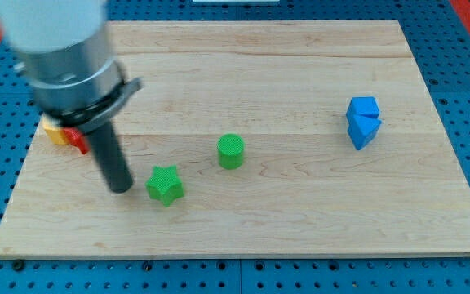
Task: Move the yellow heart to the right side of the yellow hexagon
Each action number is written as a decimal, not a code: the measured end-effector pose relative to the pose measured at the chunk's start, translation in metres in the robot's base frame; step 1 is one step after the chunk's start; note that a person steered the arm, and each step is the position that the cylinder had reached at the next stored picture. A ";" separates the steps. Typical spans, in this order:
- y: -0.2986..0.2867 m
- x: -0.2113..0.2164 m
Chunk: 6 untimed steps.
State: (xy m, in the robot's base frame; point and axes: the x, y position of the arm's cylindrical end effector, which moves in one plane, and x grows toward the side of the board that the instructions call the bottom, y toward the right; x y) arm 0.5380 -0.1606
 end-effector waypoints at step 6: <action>0.227 0.051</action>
